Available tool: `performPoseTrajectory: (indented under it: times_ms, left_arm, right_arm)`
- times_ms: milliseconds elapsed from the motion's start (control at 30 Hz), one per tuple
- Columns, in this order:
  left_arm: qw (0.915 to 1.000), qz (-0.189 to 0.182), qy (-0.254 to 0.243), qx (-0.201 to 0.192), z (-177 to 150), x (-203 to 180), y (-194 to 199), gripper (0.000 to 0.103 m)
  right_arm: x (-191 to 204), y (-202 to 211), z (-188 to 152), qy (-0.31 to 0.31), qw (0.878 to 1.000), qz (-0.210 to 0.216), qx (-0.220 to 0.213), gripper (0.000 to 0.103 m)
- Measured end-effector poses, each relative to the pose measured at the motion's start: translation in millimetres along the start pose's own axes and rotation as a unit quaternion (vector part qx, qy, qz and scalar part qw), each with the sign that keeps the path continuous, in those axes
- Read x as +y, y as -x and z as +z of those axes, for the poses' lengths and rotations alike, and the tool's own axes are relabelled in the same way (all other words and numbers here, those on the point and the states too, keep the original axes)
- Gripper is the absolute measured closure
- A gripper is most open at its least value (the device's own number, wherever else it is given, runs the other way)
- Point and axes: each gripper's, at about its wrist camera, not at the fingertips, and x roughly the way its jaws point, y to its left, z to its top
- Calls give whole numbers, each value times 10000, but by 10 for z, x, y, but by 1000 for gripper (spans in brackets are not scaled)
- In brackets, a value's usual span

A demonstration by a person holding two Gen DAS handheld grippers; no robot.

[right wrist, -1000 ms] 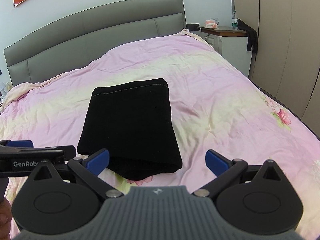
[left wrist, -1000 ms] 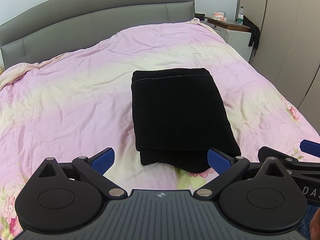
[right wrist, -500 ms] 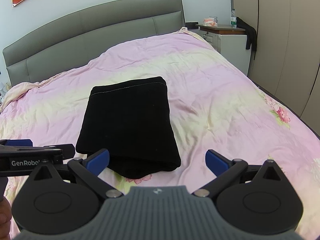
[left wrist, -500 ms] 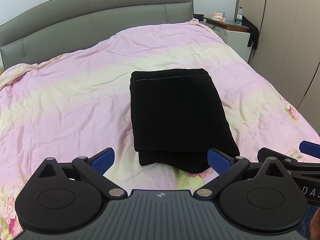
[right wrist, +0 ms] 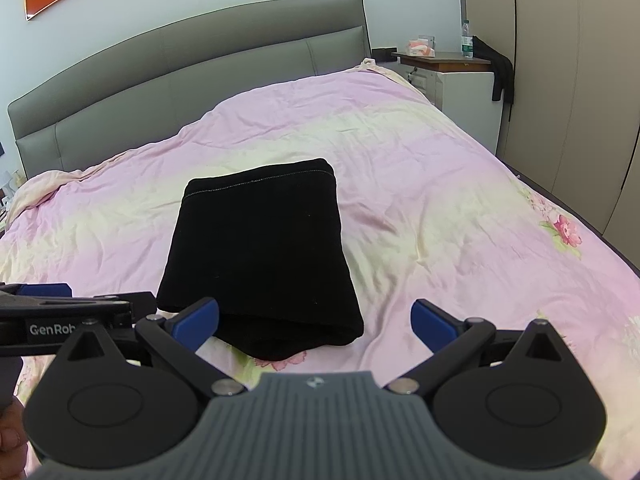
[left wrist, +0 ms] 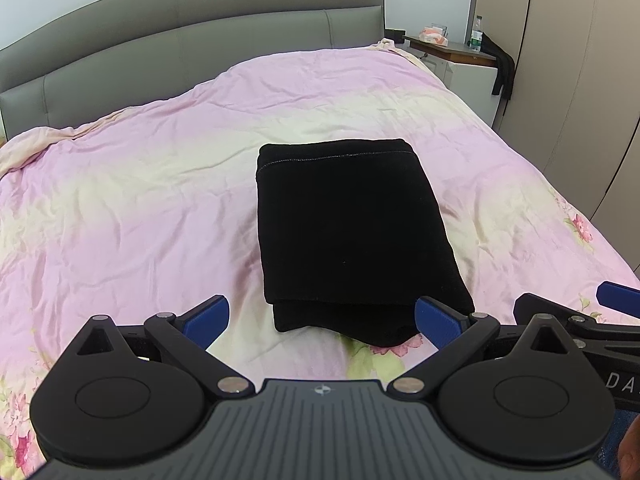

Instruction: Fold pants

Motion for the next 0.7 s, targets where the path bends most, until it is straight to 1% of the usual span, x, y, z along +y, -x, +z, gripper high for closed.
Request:
performPoseTrajectory:
  times_ms: [700]
  left_arm:
    - [10000,-8,22,-54,-11,1,47,0]
  right_arm:
    - [4,2,-9,-7,10000,21,-7,5]
